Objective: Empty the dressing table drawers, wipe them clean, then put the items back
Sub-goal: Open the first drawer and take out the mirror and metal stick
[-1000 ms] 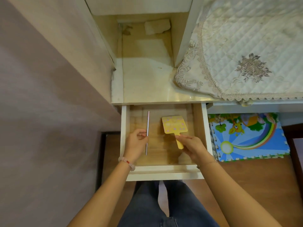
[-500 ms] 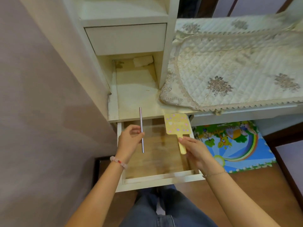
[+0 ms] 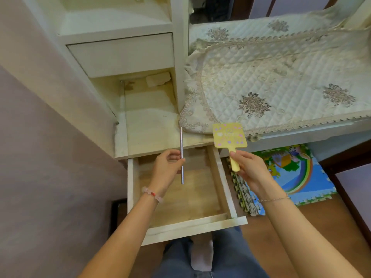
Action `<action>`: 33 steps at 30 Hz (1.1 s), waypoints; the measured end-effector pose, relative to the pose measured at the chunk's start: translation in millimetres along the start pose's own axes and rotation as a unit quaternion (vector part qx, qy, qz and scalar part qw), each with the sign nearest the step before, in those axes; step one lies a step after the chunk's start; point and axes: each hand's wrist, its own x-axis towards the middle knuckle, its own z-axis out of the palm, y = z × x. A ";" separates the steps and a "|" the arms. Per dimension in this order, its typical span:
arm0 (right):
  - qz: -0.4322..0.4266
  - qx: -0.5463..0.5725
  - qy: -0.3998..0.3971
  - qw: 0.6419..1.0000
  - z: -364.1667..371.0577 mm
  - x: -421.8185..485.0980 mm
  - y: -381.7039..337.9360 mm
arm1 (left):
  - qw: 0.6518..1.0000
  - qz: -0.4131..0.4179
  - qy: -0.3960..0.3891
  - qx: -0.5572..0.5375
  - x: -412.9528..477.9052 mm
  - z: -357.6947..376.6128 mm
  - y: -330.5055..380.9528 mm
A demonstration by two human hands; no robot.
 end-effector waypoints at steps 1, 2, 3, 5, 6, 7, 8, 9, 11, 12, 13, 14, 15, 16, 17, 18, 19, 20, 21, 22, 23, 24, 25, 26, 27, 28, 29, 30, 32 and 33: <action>-0.001 0.001 -0.001 1.000 -6.5 7.4 -5.0 | 1.000 -0.002 0.002 0.002 5.5 9.5 3.5; -0.001 0.000 -0.001 1.000 -13.2 16.2 -9.8 | 1.000 -0.006 0.006 0.003 11.8 19.1 7.0; 0.000 0.000 -0.003 1.000 -19.5 25.0 -15.2 | 1.000 -0.008 0.010 0.003 17.9 28.9 11.3; 0.003 -0.005 -0.008 1.000 -30.9 43.5 -27.8 | 1.000 -0.009 0.024 0.004 32.1 48.9 20.7; 0.005 -0.009 -0.010 1.000 -37.0 53.3 -34.5 | 0.999 -0.011 0.033 0.004 39.9 59.0 25.6; 0.007 -0.012 -0.011 1.000 -42.7 63.4 -41.2 | 0.999 -0.013 0.042 0.001 48.4 68.9 30.0; 0.009 -0.015 -0.012 1.000 -47.9 73.6 -47.6 | 0.999 -0.015 0.048 -0.004 56.4 78.5 34.4; 0.008 -0.021 -0.013 1.000 -53.0 83.6 -54.1 | 0.999 -0.016 0.052 -0.007 64.6 88.2 38.6; 0.011 -0.030 -0.009 0.999 -62.3 103.5 -66.3 | 0.998 -0.017 0.061 -0.013 81.3 106.7 46.2; 0.013 -0.033 -0.008 0.999 -66.5 113.3 -72.0 | 0.997 -0.019 0.067 -0.015 89.2 115.2 50.2; 0.015 -0.037 -0.008 0.999 -70.3 122.9 -77.3 | 0.997 -0.021 0.075 -0.017 96.6 123.2 54.1; 0.017 -0.042 -0.011 0.999 -73.0 131.9 -82.7 | 0.996 -0.024 0.084 -0.017 103.9 130.6 57.1; 0.016 -0.046 -0.014 0.999 -74.3 139.9 -88.1 | 0.995 -0.025 0.091 -0.013 110.9 137.3 60.0; 0.013 -0.052 -0.017 0.998 -74.9 147.1 -92.8 | 0.995 -0.025 0.097 -0.004 117.4 143.5 62.2; 0.010 -0.058 -0.016 0.998 -74.7 154.2 -96.6 | 0.994 -0.025 0.102 0.005 124.1 149.1 63.6; 0.007 -0.062 -0.016 0.998 -74.1 160.8 -99.5 | 0.994 -0.028 0.106 0.013 130.3 153.9 64.5; 0.008 -0.064 -0.015 0.998 -73.0 166.9 -101.7 | 0.993 -0.033 0.111 0.024 136.4 157.9 64.6; 0.009 -0.065 -0.015 0.998 -71.2 172.8 -103.3 | 0.992 -0.036 0.116 0.039 142.4 160.7 63.9; 0.010 -0.067 -0.015 0.998 -69.4 177.9 -104.6 | 0.990 -0.039 0.120 0.056 148.0 163.0 62.7; 0.010 -0.070 -0.015 0.997 -68.1 183.0 -105.0 | 0.989 -0.042 0.124 0.072 153.0 164.4 60.9; 0.010 -0.071 -0.012 0.997 -67.1 188.0 -104.7 | 0.987 -0.044 0.127 0.087 157.1 165.3 59.2; 0.007 -0.077 -0.008 0.997 -66.7 192.0 -104.1 | 0.986 -0.046 0.129 0.099 160.2 166.1 57.4; 0.004 -0.083 -0.005 0.996 -67.3 195.6 -103.0 | 0.984 -0.049 0.131 0.110 162.4 166.7 55.8; 0.000 -0.093 -0.006 0.996 -68.4 198.4 -101.8 | 0.982 -0.051 0.134 0.120 163.7 167.3 54.3; -0.005 -0.103 -0.007 0.995 -69.5 199.8 -100.7 | 0.981 -0.051 0.136 0.132 164.5 167.7 53.1; -0.012 -0.119 -0.009 0.993 -70.4 199.7 -100.0 | 0.979 -0.049 0.136 0.146 164.9 168.0 52.4; -0.023 -0.136 -0.010 0.990 -71.3 199.4 -99.2 | 0.976 -0.046 0.136 0.161 164.8 168.1 51.8; -0.037 -0.157 -0.011 0.987 -71.5 197.4 -99.4 | 0.974 -0.042 0.136 0.174 164.4 168.3 51.0; -0.066 -0.199 -0.006 0.978 -71.7 193.5 -100.5 | 0.971 -0.035 0.137 0.194 162.9 169.4 50.2; -0.077 -0.216 -0.003 0.973 -71.8 191.6 -101.2 | 0.969 -0.033 0.135 0.203 162.0 170.4 50.5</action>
